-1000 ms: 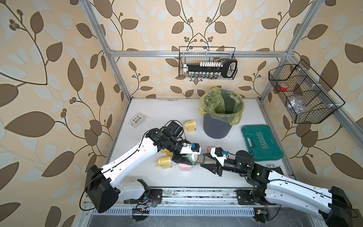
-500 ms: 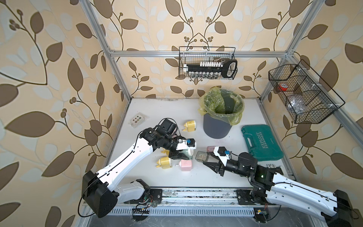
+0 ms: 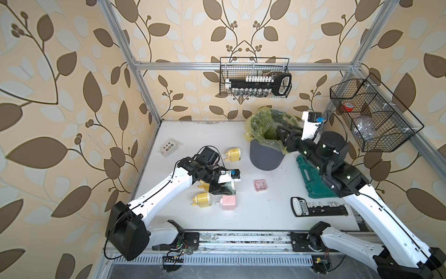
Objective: Take out the pencil sharpener tray and clean the shavings
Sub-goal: Pour the shavings into the trash bin.
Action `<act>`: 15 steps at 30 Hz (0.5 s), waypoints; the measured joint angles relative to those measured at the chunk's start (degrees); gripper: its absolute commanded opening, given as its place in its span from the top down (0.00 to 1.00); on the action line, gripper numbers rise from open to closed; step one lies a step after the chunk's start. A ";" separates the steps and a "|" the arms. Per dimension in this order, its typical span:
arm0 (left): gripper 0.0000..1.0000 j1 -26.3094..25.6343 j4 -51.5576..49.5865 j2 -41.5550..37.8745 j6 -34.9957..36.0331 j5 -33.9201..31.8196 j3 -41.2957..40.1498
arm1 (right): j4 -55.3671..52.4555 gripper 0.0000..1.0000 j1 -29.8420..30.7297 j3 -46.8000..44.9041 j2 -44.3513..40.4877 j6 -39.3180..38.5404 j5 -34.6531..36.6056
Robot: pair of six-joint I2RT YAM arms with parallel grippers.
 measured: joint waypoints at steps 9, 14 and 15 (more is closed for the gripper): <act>1.00 0.00 0.92 0.98 0.02 -0.92 -0.11 | -12.50 1.00 -22.84 17.49 12.61 19.19 -8.70; 1.00 0.00 1.90 1.57 0.04 -1.88 -0.96 | -16.20 1.00 -29.70 20.46 18.40 31.52 -17.99; 1.00 0.00 1.92 1.90 0.04 -2.14 -1.09 | -16.17 1.00 -30.64 20.92 19.39 34.29 -19.89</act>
